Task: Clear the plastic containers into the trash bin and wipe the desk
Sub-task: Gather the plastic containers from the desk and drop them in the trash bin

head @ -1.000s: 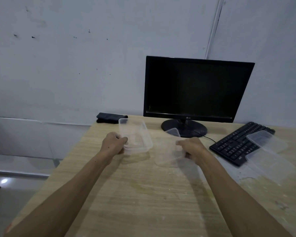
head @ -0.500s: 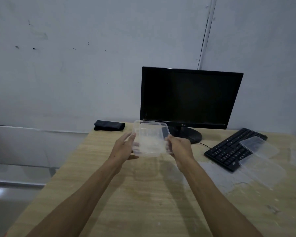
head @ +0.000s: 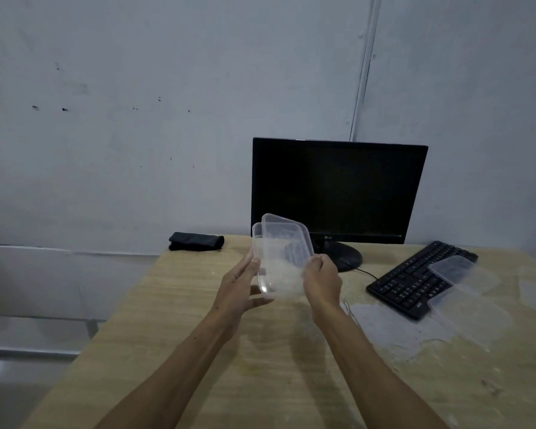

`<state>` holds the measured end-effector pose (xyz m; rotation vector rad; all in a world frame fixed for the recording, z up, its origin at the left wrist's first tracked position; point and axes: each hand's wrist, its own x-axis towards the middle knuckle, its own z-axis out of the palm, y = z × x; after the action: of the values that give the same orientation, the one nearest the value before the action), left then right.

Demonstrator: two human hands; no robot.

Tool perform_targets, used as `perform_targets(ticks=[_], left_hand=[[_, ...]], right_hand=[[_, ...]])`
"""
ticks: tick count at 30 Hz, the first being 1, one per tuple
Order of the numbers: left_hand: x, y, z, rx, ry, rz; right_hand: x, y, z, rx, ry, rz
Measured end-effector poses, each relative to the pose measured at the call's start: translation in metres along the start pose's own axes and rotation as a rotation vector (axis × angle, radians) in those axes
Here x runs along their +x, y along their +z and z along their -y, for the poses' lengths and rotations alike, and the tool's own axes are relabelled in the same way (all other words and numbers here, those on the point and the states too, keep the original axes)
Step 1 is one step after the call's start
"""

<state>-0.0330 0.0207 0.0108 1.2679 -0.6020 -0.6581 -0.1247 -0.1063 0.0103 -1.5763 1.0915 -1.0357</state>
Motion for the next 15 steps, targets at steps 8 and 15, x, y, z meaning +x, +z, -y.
perform_targets(ticks=[8,15], left_hand=[[-0.001,0.006,-0.020,-0.049,-0.100,-0.010],[0.005,-0.005,-0.022,-0.014,-0.027,-0.032]], right_hand=[[-0.003,-0.001,-0.001,-0.143,-0.216,0.003],[-0.006,-0.005,0.004,-0.034,-0.221,0.177]])
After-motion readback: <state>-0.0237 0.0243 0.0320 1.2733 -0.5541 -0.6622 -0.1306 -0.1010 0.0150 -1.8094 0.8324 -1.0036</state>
